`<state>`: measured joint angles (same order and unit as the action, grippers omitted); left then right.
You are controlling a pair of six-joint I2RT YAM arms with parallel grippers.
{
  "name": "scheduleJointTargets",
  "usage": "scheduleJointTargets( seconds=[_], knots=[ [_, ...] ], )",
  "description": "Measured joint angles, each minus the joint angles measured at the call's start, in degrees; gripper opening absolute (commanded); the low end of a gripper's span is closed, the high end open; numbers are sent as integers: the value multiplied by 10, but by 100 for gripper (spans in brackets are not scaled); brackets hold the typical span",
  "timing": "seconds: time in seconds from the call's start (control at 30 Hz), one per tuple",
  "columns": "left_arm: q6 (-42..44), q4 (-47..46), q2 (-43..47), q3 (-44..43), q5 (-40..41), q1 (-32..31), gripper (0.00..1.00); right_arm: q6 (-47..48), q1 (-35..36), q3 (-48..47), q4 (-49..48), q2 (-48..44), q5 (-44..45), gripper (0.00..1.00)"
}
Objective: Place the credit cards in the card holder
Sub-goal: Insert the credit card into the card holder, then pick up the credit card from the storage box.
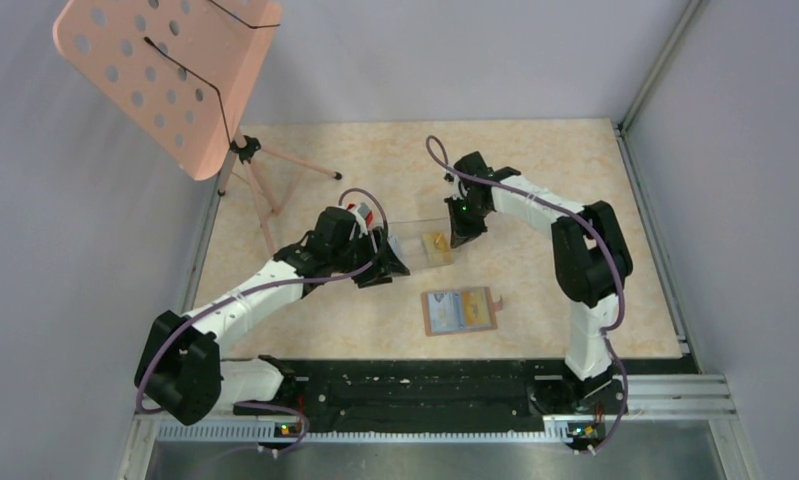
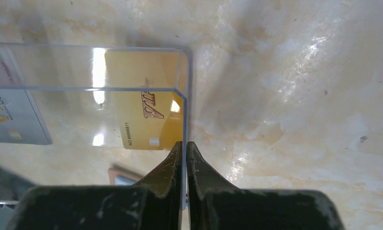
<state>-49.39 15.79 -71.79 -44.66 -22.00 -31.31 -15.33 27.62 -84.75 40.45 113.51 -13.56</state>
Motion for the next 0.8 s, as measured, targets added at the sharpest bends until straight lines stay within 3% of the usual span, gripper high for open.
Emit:
scheduleJointTargets(
  seconds=[0.37, 0.63, 0.8],
  knots=[
    [12, 39, -14, -16, 22, 1, 59, 31, 0, 48, 41, -54, 81, 1],
    [13, 56, -50, -36, 36, 2, 59, 55, 0, 71, 63, -101, 137, 56],
    [16, 75, -76, -59, 47, 6, 59, 57, 0, 66, 66, -113, 133, 65]
  ],
)
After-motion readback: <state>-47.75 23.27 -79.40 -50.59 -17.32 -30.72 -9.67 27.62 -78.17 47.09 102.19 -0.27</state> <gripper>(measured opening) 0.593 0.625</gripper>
